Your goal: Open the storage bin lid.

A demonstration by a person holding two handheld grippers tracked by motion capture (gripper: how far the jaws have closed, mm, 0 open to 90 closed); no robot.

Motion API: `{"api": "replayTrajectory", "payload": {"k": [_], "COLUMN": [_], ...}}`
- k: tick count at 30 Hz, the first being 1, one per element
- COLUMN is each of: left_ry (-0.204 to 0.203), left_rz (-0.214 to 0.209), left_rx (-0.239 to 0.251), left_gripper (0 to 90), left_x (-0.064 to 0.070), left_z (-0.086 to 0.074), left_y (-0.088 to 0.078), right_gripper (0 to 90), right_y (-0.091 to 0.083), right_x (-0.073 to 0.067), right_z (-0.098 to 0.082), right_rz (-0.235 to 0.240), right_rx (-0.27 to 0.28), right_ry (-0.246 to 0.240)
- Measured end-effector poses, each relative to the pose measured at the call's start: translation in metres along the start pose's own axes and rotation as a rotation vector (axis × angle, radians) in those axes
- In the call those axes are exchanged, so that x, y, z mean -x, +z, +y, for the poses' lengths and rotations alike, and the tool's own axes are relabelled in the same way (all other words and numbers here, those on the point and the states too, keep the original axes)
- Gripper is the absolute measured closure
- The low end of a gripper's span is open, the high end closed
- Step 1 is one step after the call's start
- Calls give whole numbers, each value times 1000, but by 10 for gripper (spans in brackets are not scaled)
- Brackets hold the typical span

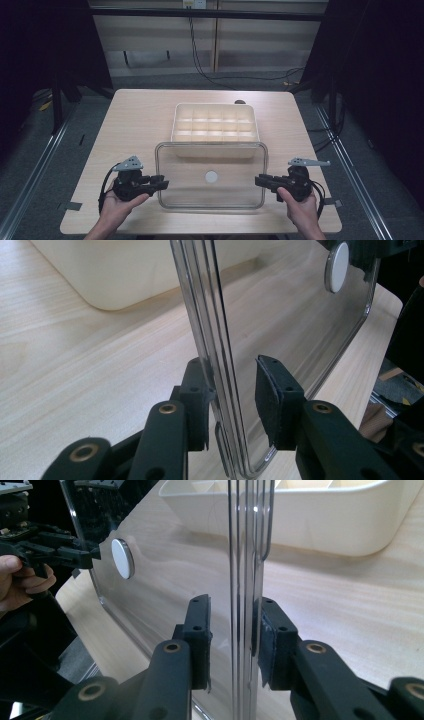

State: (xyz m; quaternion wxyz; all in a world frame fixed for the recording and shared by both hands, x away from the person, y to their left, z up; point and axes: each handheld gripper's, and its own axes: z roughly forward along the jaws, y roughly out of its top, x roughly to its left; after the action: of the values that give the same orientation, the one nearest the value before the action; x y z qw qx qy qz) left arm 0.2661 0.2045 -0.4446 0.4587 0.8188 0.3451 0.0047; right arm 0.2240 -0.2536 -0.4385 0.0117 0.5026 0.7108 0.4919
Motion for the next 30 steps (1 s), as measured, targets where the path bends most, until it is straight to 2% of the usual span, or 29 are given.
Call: {"api": "replayTrajectory", "payload": {"k": [12, 20, 22, 26, 30], "left_ry": [-19, -32, -29, -21, -21], "left_rz": [16, 14, 18, 25, 27], "left_rx": [-30, -19, -29, -57, -83], "left_gripper": [662, 655, 648, 623, 604], "left_x": [0, -3, -4, -3, -3], "left_z": [-15, -17, -17, -15, -12], "left_y": [-2, 2, 3, 9, 13], "right_gripper": [703, 702, 700, 680, 672], "right_y": [6, 14, 16, 19, 21], "right_x": [-7, -1, 1, 3, 6], "right_z": [-13, -17, -17, -19, -18], "right_rz": [5, 8, 5, -24, -35], "right_rx": [-45, -59, -63, -76, -87], "right_ry": [-3, 11, 17, -1, 17]}}
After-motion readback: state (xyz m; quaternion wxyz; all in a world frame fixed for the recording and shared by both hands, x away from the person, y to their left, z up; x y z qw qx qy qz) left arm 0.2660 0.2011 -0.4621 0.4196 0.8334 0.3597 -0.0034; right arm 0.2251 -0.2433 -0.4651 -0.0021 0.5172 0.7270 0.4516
